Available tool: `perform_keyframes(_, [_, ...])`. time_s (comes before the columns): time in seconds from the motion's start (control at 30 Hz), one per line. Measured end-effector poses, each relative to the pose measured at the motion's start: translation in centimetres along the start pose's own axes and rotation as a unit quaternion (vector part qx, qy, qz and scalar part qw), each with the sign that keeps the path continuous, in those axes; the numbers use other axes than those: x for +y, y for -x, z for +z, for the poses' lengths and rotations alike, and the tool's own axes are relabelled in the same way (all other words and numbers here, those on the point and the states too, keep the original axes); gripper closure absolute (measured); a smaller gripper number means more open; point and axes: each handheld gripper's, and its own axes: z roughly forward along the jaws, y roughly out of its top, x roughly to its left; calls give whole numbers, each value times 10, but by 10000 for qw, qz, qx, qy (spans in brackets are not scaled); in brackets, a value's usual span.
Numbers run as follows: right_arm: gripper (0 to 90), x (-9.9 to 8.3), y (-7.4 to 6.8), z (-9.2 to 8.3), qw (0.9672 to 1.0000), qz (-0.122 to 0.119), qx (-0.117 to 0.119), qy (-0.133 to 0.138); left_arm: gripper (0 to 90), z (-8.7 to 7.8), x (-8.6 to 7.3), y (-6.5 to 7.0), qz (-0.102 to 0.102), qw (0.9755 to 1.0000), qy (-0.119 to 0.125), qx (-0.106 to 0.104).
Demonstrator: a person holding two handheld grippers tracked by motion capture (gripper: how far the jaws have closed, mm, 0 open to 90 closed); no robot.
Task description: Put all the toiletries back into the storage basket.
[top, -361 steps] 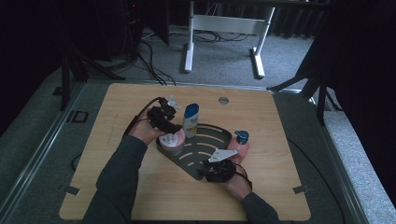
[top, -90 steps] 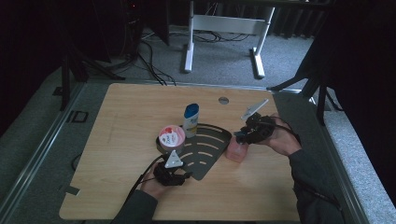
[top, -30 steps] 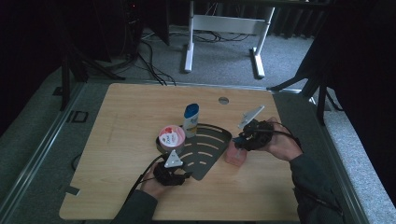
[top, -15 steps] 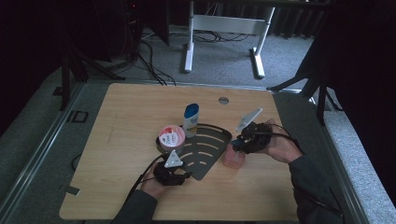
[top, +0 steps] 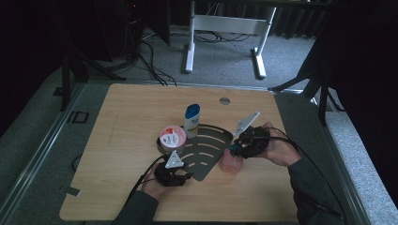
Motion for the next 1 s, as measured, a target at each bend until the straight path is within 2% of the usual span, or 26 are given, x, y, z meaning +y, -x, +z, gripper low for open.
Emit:
perform_keyframes(0.67, [584,10,-15,4,9989,-328,334,100,515,0,0,0,0,10000,-2,-11])
perform_keyframes(1.0, [581,14,-17,3,9986,-361,359,-126,516,0,0,-1,-9,10000,-1,-15])
